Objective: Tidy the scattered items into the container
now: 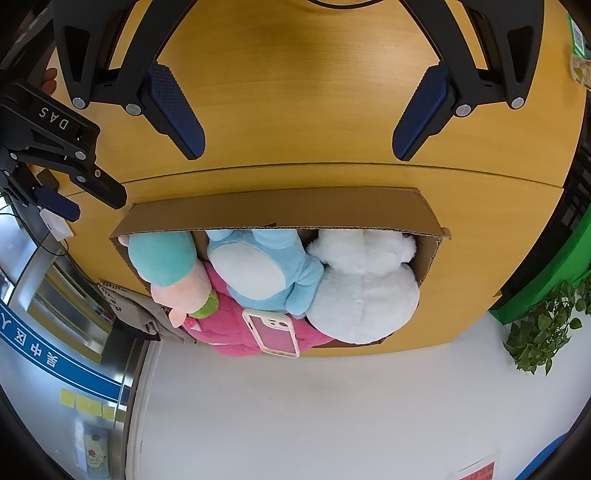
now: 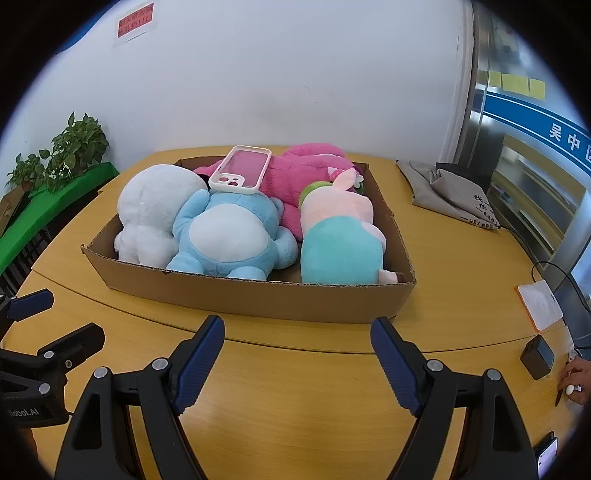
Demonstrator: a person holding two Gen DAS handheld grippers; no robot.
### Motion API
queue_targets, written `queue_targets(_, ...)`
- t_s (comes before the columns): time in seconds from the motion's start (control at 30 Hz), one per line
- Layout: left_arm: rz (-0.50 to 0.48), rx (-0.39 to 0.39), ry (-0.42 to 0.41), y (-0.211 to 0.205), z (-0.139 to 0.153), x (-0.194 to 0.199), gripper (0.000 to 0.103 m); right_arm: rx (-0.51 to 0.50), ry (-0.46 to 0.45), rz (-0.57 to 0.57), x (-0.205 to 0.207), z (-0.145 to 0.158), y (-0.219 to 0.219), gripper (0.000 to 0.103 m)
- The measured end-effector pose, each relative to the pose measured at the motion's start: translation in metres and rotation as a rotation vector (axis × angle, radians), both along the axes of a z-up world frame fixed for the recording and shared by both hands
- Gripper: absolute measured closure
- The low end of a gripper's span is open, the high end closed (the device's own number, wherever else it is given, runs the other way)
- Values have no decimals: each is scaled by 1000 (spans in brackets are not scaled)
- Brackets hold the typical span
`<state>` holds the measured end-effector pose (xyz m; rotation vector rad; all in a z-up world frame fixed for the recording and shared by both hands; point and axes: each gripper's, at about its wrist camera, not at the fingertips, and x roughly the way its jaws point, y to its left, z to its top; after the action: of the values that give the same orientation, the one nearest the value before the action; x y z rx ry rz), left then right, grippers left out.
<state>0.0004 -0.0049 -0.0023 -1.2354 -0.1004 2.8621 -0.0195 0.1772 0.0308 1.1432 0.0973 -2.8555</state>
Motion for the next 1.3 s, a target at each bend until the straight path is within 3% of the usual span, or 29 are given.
queue_targets(0.33,16,49,-47,-39,-19,4,0,-17,6,0,0,-8,9,21)
queue_targets(0.47,26,67,-68,-59,-28,6,0,-56,-25,-14,0,-25,47,21)
queue_targets(0.67,35,80,-135,-122,-71,14,0,-60,-66,-15,2,-54,102,21)
queue_targets(0.83,40,12,-199,-161,-111,13,0,11,-127,63,6,-91,121,21)
queue_targets(0.97,26,-45,-183,-178,-122,12,0,37,-201,93,4,-121,133,21)
queue_targets(1.03,-3,-52,-174,-183,-123,11,0,17,-195,101,3,-125,139,17)
queue_targets(1.13,-58,-56,-151,-188,-125,11,0,3,-188,138,3,-130,145,0)
queue_targets(1.3,-88,-54,-118,-199,-126,8,0,8,-175,251,7,-130,150,0)
